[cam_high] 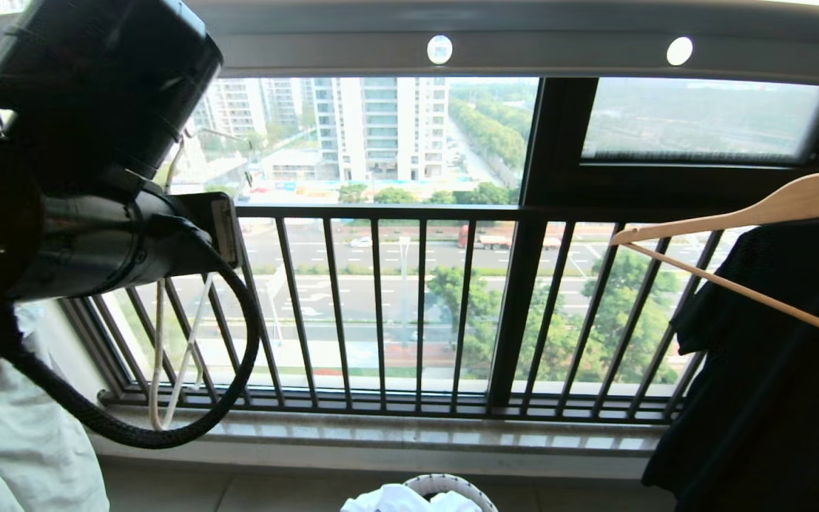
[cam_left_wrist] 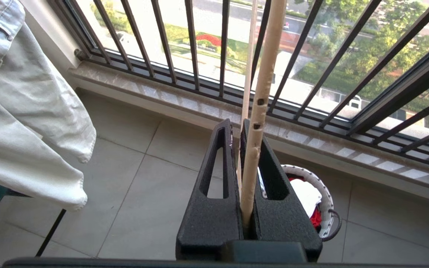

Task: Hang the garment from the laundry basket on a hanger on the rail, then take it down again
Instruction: Pick up the clothes rack on the clothesline

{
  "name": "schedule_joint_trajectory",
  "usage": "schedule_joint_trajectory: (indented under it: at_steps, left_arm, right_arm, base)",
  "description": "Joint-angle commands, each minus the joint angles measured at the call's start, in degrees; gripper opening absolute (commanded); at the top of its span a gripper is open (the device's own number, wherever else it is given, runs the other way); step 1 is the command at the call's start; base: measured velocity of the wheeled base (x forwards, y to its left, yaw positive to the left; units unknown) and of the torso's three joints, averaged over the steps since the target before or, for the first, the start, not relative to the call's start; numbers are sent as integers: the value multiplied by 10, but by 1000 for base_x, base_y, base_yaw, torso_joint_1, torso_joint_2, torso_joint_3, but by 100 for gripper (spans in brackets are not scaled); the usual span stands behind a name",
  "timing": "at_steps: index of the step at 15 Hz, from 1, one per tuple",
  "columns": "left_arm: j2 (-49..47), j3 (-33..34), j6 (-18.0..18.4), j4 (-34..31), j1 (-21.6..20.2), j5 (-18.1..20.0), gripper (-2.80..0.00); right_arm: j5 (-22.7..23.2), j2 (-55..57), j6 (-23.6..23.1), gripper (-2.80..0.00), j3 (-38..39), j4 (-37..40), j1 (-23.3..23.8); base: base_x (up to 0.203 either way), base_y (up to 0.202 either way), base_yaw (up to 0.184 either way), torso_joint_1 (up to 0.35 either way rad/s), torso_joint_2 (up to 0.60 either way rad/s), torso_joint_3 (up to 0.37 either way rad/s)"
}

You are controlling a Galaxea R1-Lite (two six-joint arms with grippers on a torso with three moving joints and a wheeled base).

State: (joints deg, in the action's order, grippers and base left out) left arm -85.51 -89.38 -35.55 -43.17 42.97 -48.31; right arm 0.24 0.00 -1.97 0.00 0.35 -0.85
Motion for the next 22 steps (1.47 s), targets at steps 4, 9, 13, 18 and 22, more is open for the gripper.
schedule_joint_trajectory:
  at_steps: [4,9,13,18,22]
  left_arm:
    - [77,9,8,-5,1,1,-280]
    - [128,32,17,-5,2,15,-280]
    - [192,75,81,-7,3,199,-280]
    - [237,212,222,4,3,294,-280]
    - [209,313,347,72,-3,365,-280]
  right_arm:
    - [0,0,0,-280,0,0,0]
    - [0,1,0,-280,0,0,0]
    - [0,0,0,-280,0,0,0]
    - [0,0,0,-280,0,0,0]
    - [0,0,0,-280,0,1,0]
  base:
    - [0,0,0,0,0,0]
    - [0,0,0,0,0,0]
    - [0,0,0,0,0,0]
    - [0,0,0,0,0,0]
    - [0,0,0,0,0,0]
